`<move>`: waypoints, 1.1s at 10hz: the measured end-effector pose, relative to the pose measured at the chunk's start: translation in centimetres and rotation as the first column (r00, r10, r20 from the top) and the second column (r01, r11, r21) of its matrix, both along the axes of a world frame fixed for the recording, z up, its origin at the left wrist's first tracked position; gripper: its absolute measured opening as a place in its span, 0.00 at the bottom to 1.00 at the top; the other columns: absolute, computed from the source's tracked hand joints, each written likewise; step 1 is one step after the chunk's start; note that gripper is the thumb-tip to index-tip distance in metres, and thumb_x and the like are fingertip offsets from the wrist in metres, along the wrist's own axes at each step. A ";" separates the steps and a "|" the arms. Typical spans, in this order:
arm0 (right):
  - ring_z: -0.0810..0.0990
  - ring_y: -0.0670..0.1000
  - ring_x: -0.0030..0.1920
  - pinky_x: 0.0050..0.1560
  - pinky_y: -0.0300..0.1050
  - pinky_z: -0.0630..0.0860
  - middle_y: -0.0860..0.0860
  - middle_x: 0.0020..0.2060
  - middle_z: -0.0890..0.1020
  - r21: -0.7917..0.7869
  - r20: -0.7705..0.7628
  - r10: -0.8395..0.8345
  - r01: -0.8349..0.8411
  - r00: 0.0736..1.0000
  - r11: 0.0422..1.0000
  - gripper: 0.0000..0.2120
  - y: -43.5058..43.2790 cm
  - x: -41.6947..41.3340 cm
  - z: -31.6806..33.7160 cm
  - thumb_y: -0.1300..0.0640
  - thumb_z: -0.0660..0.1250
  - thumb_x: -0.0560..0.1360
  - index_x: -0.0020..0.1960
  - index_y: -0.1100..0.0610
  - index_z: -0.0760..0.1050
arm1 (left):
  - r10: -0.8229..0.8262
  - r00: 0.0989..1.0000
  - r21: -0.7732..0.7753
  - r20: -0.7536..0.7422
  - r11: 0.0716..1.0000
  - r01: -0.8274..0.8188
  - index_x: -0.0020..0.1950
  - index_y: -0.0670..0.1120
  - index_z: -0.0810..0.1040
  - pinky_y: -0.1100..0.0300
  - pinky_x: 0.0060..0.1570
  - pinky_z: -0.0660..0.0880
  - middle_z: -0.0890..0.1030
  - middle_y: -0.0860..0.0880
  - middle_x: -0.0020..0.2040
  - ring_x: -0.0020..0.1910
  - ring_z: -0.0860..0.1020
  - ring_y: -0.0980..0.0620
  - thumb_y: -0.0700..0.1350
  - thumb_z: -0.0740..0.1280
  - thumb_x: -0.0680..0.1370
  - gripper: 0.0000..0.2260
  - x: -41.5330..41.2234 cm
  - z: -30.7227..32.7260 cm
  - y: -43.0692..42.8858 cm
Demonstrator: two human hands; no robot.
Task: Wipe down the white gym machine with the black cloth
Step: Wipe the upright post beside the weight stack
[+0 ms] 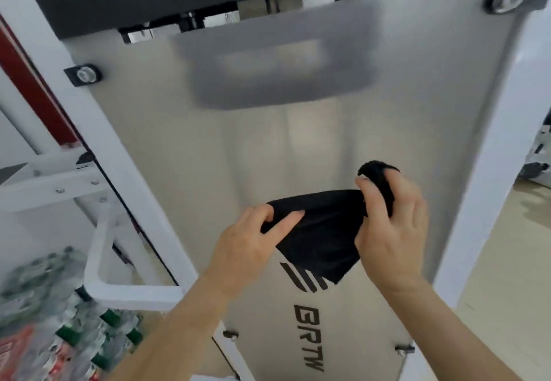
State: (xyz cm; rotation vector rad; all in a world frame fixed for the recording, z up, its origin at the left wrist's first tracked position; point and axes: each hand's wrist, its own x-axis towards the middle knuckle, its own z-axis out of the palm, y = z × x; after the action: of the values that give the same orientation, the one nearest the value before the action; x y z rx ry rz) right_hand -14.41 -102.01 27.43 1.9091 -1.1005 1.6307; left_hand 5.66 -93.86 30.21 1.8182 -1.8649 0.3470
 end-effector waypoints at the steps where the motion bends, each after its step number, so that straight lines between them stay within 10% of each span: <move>1: 0.62 0.62 0.73 0.69 0.63 0.67 0.63 0.71 0.64 0.086 0.027 -0.073 0.070 0.997 0.994 0.29 2.1 4.2 -1.8 0.74 0.66 0.73 0.71 0.62 0.65 | 0.025 0.999 0.054 -0.046 0.998 -0.022 0.51 0.55 0.76 0.56 0.45 0.75 0.71 0.62 0.43 0.44 0.73 0.56 0.69 0.62 0.75 0.19 4.4 -1.8 1.2; 2: 0.62 0.61 0.75 0.75 0.61 0.59 0.64 0.73 0.64 0.096 -0.027 0.041 -0.039 0.999 0.995 0.34 3.3 6.7 0.7 0.72 0.69 0.73 0.74 0.61 0.58 | -0.105 0.992 -0.099 0.074 0.989 0.112 0.68 0.52 0.74 0.55 0.32 0.77 0.72 0.49 0.52 0.44 0.73 0.50 0.33 0.72 0.71 0.29 8.3 -1.3 2.7; 3: 0.62 0.60 0.75 0.77 0.54 0.52 0.61 0.74 0.65 -0.006 -0.041 0.087 -0.087 0.995 0.996 0.35 2.4 9.7 6.6 0.75 0.65 0.74 0.76 0.64 0.54 | -0.092 0.987 -0.315 0.129 0.940 0.129 0.72 0.52 0.69 0.54 0.34 0.78 0.71 0.44 0.55 0.45 0.72 0.48 0.27 0.66 0.70 0.35 11.6 0.1 2.7; 5: 0.63 0.60 0.74 0.75 0.57 0.60 0.62 0.70 0.70 -0.260 -0.448 0.067 -0.202 0.891 0.944 0.18 1.4 16.7 4.1 0.66 0.52 0.83 0.72 0.66 0.68 | -0.007 0.999 -0.378 -0.048 0.926 -0.012 0.69 0.47 0.68 0.54 0.37 0.79 0.68 0.44 0.57 0.46 0.75 0.46 0.27 0.63 0.70 0.30 13.2 -2.0 2.7; 7: 0.63 0.59 0.75 0.76 0.54 0.59 0.61 0.73 0.67 -0.171 -0.843 0.053 -0.359 0.535 0.918 0.21 1.3 15.7 -1.0 0.64 0.50 0.83 0.73 0.66 0.67 | 0.137 0.981 -0.133 -0.135 0.979 -0.155 0.72 0.48 0.68 0.55 0.38 0.82 0.70 0.44 0.66 0.59 0.74 0.45 0.33 0.60 0.68 0.32 12.5 -7.1 6.1; 9: 0.66 0.61 0.74 0.74 0.55 0.63 0.62 0.72 0.69 -0.300 -0.769 0.019 -0.388 0.639 0.872 0.20 1.4 16.9 7.9 0.65 0.53 0.83 0.73 0.66 0.67 | 0.240 0.843 -0.273 -0.481 0.873 -0.404 0.79 0.48 0.56 0.62 0.71 0.60 0.59 0.45 0.77 0.74 0.62 0.47 0.47 0.60 0.78 0.30 9.8 -3.6 5.5; 11: 0.63 0.61 0.75 0.76 0.56 0.59 0.63 0.74 0.66 -0.298 -0.766 0.048 -0.420 0.641 0.857 0.22 1.5 20.3 7.5 0.59 0.52 0.83 0.74 0.66 0.65 | 0.232 0.695 -0.259 -0.681 0.811 -0.524 0.80 0.47 0.40 0.75 0.69 0.39 0.43 0.49 0.81 0.78 0.42 0.59 0.61 0.48 0.79 0.35 9.3 -2.4 2.7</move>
State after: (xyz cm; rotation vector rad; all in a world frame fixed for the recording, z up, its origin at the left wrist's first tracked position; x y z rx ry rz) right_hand 5.86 -100.53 34.95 2.1090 -0.0968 0.8899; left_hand 14.96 -91.16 27.86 1.7061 -0.8421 0.2366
